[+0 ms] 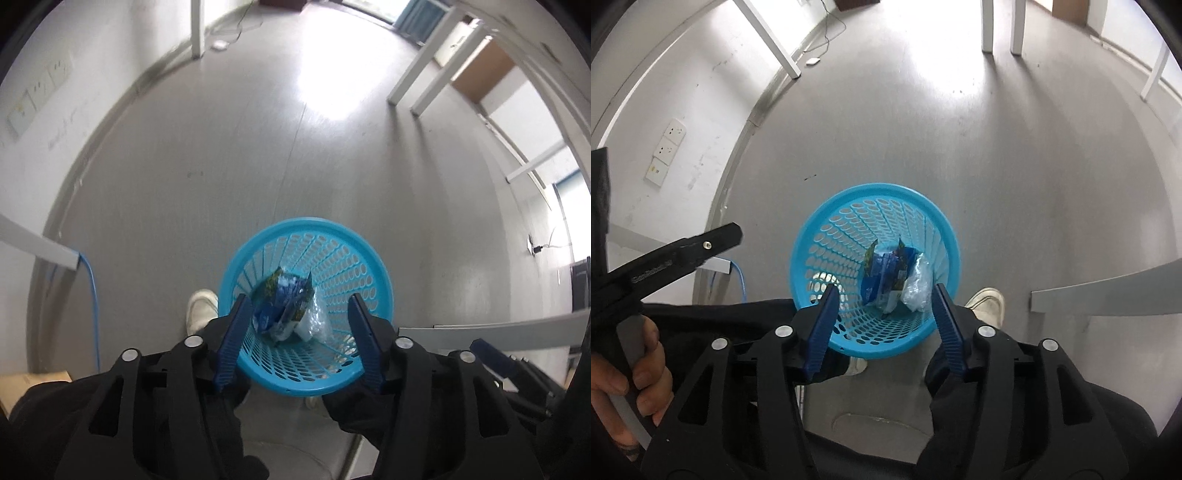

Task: Collect trash
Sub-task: 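Raise both grippers back toward the sponge and plastic bag on the table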

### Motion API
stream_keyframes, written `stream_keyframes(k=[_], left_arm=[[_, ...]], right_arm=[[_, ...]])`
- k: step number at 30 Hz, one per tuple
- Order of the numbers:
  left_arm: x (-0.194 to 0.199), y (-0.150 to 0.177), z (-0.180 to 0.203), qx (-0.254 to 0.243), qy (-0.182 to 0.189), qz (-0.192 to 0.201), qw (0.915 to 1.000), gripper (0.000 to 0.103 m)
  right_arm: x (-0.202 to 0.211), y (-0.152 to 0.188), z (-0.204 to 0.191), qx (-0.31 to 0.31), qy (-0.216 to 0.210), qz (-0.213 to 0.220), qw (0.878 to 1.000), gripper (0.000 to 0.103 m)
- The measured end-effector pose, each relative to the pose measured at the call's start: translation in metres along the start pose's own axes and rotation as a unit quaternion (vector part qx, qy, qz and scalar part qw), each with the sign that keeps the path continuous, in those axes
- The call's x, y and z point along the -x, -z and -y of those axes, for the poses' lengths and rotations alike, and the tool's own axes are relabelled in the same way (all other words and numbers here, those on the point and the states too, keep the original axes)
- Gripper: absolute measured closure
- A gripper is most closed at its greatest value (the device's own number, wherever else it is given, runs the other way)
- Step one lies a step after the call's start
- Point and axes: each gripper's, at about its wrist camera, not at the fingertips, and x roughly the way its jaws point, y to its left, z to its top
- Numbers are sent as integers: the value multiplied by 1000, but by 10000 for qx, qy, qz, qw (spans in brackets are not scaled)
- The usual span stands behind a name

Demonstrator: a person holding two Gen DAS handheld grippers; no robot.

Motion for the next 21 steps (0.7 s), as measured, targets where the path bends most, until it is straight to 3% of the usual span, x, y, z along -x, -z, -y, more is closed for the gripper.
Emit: stream_keyframes(k=[3, 8, 14, 21], left_arm=[[20, 8, 5, -284, 13, 182, 9994, 44], [44, 20, -9, -109, 289, 209, 9993, 41], [78, 47, -6, -167, 354, 509, 9979, 35], [124, 67, 2, -681, 364, 1154, 9903, 22]], right_arm=[[17, 7, -2, 49, 74, 196, 9998, 44], [46, 23, -4, 127, -60, 375, 9992, 31], [75, 38, -13, 368, -146, 588, 9975, 27], [109, 57, -27, 700, -121, 767, 9945, 27]])
